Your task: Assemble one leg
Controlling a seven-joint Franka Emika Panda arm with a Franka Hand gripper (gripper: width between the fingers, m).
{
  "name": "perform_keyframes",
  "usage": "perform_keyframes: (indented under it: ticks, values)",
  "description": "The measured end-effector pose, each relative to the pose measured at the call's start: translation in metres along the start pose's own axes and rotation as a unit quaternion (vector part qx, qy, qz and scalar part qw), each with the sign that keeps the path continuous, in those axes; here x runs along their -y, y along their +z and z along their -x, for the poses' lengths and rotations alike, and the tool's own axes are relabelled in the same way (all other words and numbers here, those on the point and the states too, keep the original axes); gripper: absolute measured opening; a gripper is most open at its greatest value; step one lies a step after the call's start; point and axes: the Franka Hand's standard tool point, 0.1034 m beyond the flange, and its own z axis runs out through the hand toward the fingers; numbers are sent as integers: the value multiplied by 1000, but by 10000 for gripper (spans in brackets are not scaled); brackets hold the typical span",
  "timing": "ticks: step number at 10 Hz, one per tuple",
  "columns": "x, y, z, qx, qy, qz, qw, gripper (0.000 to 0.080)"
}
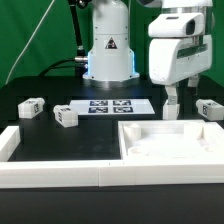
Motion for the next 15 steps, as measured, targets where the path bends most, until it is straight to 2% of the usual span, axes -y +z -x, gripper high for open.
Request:
perform_keyframes:
  ticks: [2,4,5,9,10,11,14,15]
  values:
    - [24,1,-9,-2,118,-8,993,649]
    - [54,3,-20,-1,222,-18,975,649]
    - [61,4,-23,-4,223,-19,975,649]
    - [60,4,-21,16,216,-20,976,649]
    - [65,5,-14,57,219,-22,974,649]
    - [68,7,-17,85,217,-26,972,649]
    - [68,12,-16,207,212,-40,954,649]
    - [69,14,-11,258,209,-46,942,649]
